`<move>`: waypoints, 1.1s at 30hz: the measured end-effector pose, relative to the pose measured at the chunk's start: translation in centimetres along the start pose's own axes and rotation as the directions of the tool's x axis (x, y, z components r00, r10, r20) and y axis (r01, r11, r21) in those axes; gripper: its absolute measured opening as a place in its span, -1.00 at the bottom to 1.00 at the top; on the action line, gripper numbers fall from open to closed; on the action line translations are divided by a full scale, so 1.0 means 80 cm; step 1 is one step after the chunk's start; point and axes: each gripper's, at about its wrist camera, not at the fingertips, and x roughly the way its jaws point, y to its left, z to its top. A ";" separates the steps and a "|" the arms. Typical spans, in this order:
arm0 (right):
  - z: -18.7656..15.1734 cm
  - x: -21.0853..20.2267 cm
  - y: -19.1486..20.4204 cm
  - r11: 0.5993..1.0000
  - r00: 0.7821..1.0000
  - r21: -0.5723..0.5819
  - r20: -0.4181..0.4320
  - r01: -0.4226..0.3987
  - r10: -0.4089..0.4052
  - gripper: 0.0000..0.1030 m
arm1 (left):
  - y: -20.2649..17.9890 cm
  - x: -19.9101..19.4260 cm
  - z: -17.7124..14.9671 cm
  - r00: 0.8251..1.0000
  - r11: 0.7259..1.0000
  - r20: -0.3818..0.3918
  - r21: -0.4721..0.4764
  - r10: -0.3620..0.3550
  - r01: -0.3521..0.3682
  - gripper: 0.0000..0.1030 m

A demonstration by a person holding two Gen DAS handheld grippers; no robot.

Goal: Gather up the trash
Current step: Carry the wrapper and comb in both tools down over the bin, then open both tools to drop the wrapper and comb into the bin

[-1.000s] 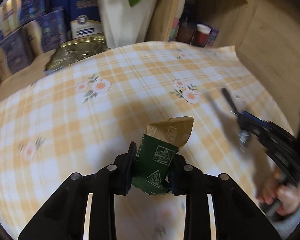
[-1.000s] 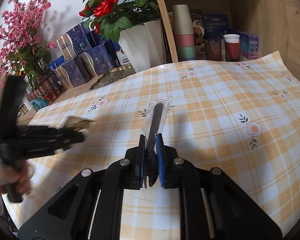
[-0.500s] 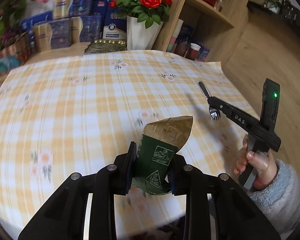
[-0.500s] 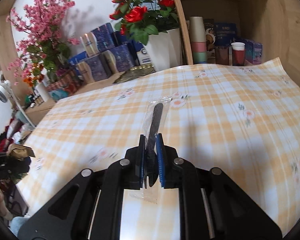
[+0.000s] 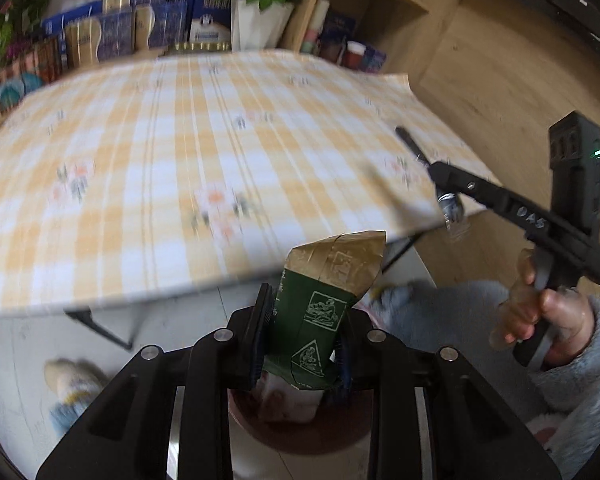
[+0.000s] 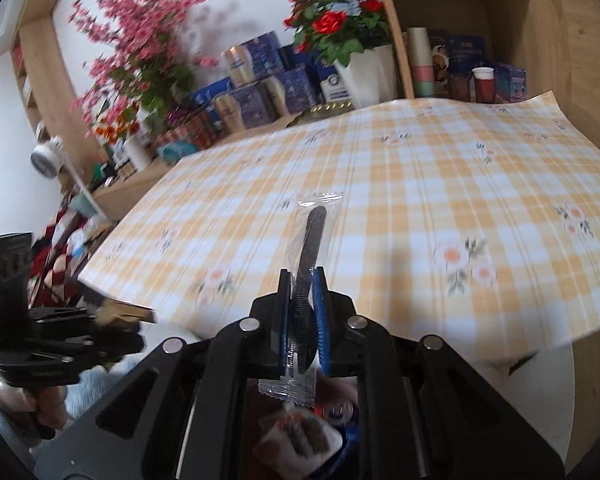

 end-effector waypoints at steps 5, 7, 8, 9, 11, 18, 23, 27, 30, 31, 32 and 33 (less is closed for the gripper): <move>-0.038 -0.013 0.006 1.000 0.999 0.004 -0.041 -0.001 0.001 -0.71 | -0.006 0.032 -0.037 0.997 1.000 -0.077 -0.001 0.011 -0.011 -0.46; -0.046 -0.014 0.006 1.000 0.999 0.015 -0.054 -0.005 0.006 -0.71 | -0.006 0.044 -0.048 0.995 1.000 -0.097 -0.010 0.012 -0.013 -0.46; -0.051 -0.015 0.006 1.000 0.998 0.017 -0.061 -0.008 0.009 -0.71 | -0.005 0.051 -0.052 0.994 1.000 -0.106 -0.012 0.016 -0.017 -0.46; -0.056 -0.016 0.008 1.000 0.998 0.013 -0.066 -0.008 0.009 -0.71 | -0.006 0.059 -0.058 0.993 1.000 -0.115 -0.010 0.027 -0.028 -0.46; -0.063 -0.015 0.013 1.000 0.997 0.003 -0.080 -0.011 0.011 -0.71 | -0.008 0.071 -0.065 0.990 0.999 -0.134 0.001 0.034 -0.035 -0.46; -0.085 0.001 0.022 1.000 0.989 0.001 -0.148 -0.028 0.028 -0.71 | -0.006 0.090 -0.079 0.987 0.999 -0.155 0.016 0.034 -0.032 0.05; -0.090 0.011 0.031 0.999 0.984 -0.025 -0.175 -0.027 0.022 -0.71 | 0.008 0.074 -0.077 0.993 0.996 -0.090 -0.038 0.073 -0.076 0.55; -0.101 0.026 0.034 0.999 0.972 -0.040 -0.233 -0.025 0.015 -0.71 | 0.022 0.032 -0.058 0.995 0.991 0.037 -0.101 0.091 -0.087 0.69; -0.111 0.043 0.036 0.998 0.956 -0.062 -0.293 -0.016 -0.003 -0.71 | 0.027 -0.005 -0.045 0.981 0.988 0.136 -0.091 0.137 -0.125 0.83; -0.113 0.047 0.037 0.998 0.952 -0.066 -0.305 -0.013 -0.008 -0.71 | 0.028 -0.019 -0.042 0.972 0.985 0.168 -0.081 0.162 -0.150 0.85; -0.116 0.053 0.037 0.998 0.947 -0.069 -0.322 -0.008 -0.015 -0.71 | 0.028 -0.029 -0.041 0.966 0.983 0.189 -0.071 0.179 -0.168 0.87; -0.118 0.057 0.037 0.998 0.942 -0.069 -0.334 -0.002 -0.021 -0.71 | 0.027 -0.039 -0.042 0.959 0.981 0.207 -0.063 0.195 -0.186 0.88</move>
